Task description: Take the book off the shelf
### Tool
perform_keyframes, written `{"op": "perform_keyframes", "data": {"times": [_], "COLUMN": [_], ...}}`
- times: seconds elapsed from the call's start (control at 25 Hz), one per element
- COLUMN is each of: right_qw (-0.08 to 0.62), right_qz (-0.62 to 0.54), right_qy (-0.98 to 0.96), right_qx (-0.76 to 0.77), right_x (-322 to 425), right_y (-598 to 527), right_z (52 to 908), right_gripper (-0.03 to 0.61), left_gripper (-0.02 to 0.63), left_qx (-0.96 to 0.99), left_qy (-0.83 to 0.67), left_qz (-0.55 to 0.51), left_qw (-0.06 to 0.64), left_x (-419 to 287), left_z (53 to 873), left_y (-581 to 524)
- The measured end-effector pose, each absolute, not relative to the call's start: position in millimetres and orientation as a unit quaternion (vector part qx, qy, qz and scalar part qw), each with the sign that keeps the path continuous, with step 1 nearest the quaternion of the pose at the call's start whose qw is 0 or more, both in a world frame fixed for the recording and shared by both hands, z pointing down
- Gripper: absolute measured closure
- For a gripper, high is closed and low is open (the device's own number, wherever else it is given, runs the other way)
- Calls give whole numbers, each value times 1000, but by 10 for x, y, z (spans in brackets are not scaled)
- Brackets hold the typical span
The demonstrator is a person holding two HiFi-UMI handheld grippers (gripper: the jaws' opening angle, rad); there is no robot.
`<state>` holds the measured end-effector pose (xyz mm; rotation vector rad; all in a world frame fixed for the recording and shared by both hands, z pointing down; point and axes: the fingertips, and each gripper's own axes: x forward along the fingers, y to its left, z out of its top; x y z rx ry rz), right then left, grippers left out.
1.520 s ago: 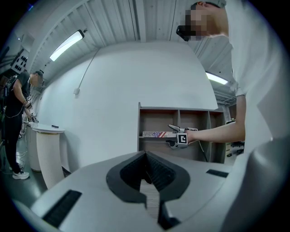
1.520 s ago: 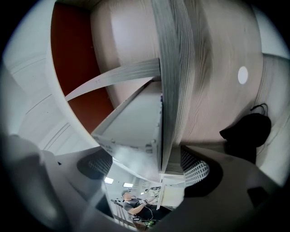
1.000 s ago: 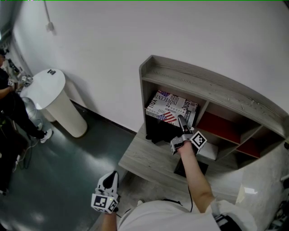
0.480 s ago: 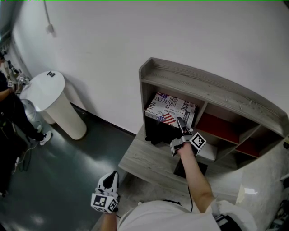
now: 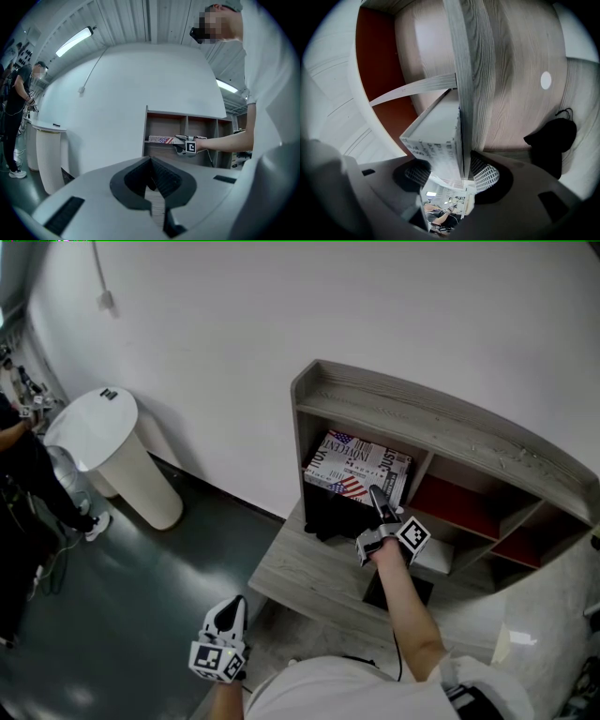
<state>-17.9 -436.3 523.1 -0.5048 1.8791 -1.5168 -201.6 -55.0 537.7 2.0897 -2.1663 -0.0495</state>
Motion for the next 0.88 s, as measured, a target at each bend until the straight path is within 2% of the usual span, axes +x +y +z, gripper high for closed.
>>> {"op": "perform_keyframes", "data": {"times": [0.4, 0.6, 0.64, 0.88], "right_qw": [326, 327, 328, 335], "right_qz": [-570, -556, -549, -530], "right_qy": [726, 732, 736, 747], "right_qx": [-203, -219, -221, -222], "right_x": [-194, -169, -152, -31], "right_y": [-4320, -4280, -4268, -4276], "right_z": [5243, 5252, 5227, 5132], "right_gripper": [344, 373, 396, 399], "left_gripper": [597, 597, 597, 597], "left_qx": [694, 694, 694, 704], "left_qy": [-717, -717, -717, -706], "left_qz": [-21, -22, -23, -24], "left_qw": [68, 64, 64, 75], "left_x": [-2098, -2170, -2183, -2195], "left_z": [5355, 5306, 5305, 5351], "left_y": [-545, -560, -560, -608]}}
